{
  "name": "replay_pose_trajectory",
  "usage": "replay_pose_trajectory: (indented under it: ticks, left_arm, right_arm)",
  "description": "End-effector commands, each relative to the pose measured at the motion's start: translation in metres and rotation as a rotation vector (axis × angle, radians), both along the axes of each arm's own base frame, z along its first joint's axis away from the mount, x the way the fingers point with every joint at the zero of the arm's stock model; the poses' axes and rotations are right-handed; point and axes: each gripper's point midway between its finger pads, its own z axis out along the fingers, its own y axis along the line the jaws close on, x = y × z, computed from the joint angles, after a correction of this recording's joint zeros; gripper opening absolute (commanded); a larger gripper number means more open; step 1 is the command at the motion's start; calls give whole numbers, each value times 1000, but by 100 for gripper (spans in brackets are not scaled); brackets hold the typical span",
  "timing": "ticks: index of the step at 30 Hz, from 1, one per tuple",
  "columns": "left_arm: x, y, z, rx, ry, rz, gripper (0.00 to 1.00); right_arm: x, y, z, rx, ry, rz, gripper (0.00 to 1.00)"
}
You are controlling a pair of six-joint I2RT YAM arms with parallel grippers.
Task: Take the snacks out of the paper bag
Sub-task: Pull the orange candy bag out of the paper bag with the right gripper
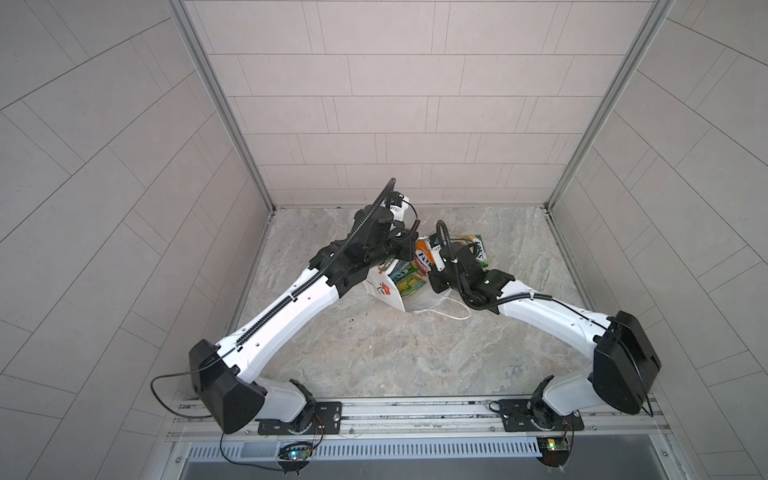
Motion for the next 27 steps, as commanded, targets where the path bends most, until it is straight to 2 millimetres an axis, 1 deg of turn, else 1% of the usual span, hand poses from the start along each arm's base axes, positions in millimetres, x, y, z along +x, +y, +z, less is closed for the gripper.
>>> replay_pose_trajectory:
  ticks: [1,5,11,23,27]
  left_arm:
    - [-1,-4,15,-34,-29,-9,0]
    - [-1,-3,13,-27,-29,-7,0]
    - [0,-4,12,-28,-26,-9,0]
    - [-1,-5,10,-31,-18,-13,0]
    - [-2,-5,10,-35,-15,-19,0]
  right_arm:
    - [0,-8,31,61,-79,-26,0]
    - [-7,-15,46,88,-110,-27,0]
    - [-14,-29,75,113,-179,-48,0]
    - [-31,-66,145,163,-329,-125,0]
    - [-35,-79,164,163,-370,-155,0]
